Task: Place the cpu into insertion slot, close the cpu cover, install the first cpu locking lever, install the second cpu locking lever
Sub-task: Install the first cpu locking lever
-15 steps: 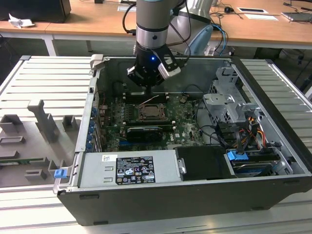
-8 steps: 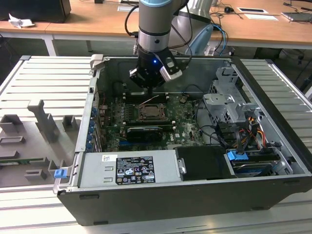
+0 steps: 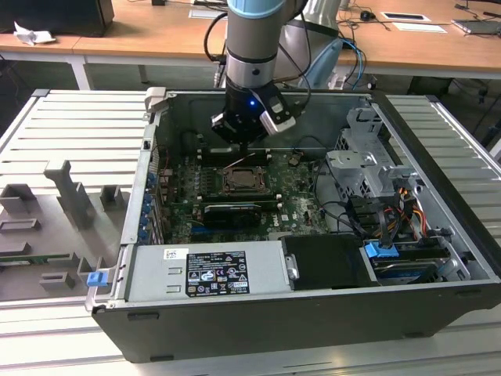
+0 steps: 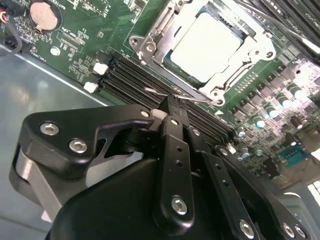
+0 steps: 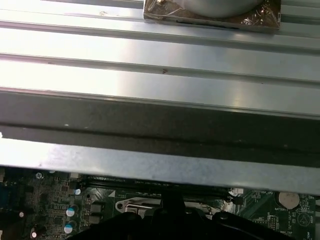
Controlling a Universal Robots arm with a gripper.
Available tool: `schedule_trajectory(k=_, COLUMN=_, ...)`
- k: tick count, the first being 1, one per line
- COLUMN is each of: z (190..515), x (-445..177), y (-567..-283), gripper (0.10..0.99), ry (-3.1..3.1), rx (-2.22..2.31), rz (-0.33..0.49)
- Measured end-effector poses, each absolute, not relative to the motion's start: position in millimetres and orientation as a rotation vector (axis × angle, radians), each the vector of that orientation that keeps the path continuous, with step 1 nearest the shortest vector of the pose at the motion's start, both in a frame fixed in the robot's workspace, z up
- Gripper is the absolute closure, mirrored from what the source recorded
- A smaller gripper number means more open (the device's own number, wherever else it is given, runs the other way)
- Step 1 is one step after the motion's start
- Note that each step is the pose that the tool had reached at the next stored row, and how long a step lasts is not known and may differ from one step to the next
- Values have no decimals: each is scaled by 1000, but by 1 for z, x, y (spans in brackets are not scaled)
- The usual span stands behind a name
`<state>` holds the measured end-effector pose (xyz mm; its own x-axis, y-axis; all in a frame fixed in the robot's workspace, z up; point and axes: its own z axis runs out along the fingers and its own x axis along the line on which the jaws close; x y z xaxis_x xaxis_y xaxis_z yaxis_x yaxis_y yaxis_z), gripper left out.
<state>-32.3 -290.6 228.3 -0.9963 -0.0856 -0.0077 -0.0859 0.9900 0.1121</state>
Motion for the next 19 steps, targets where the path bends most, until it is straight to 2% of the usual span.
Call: schedule_trajectory(k=19, z=208, x=-18, y=-289, gripper=980, ry=3132, rx=-135, rz=177)
